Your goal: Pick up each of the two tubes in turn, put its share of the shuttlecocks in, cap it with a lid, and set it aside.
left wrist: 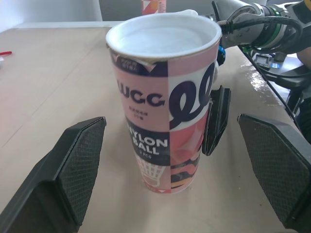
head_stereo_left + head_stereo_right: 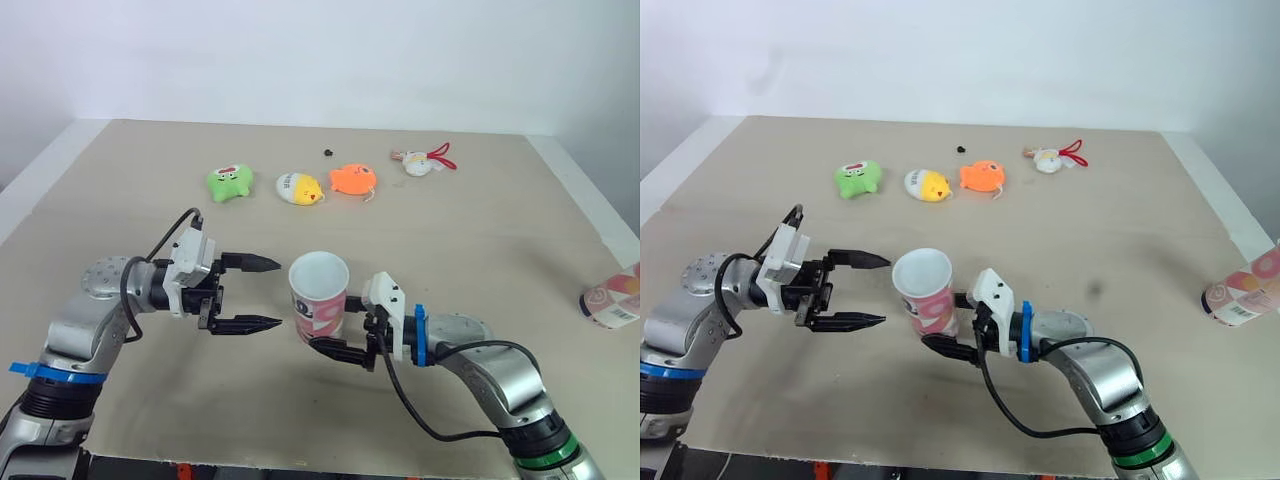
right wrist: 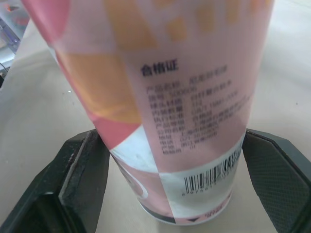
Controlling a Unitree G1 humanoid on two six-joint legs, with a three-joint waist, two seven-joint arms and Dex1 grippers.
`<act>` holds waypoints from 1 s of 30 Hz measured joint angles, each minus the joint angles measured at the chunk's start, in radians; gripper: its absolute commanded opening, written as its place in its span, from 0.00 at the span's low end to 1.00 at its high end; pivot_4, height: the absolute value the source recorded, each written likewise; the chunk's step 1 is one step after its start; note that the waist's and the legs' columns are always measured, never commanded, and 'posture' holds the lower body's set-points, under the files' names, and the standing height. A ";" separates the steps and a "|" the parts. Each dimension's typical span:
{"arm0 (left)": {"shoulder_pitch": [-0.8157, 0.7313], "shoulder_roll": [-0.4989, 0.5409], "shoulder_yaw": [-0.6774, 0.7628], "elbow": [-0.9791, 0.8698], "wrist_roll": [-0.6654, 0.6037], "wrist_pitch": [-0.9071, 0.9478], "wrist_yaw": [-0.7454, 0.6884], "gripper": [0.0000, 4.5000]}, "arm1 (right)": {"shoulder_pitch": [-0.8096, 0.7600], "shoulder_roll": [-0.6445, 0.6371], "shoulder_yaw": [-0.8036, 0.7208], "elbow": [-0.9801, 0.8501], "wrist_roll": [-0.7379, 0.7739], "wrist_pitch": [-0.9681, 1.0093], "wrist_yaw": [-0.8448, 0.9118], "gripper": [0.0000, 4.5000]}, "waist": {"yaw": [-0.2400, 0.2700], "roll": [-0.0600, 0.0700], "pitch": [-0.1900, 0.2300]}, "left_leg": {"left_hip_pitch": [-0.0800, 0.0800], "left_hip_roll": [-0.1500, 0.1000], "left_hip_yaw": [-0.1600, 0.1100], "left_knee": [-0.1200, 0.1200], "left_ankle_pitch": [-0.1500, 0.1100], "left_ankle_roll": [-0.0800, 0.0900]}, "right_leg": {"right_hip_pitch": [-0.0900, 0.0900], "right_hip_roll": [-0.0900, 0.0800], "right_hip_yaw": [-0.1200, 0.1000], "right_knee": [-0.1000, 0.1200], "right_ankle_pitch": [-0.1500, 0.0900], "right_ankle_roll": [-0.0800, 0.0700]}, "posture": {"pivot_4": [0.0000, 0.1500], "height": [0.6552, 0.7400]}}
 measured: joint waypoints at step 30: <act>-0.340 -0.362 -0.199 0.302 0.157 -0.155 0.016 1.00 | 0.157 0.169 -0.568 0.046 -0.017 -0.060 -0.527 0.55 | -0.005 0.002 0.001 | 0.001 -0.001 -0.001 0.001 0.003 0.000 | 0.001 0.004 0.004 0.003 0.002 0.001 | 1.00 1.00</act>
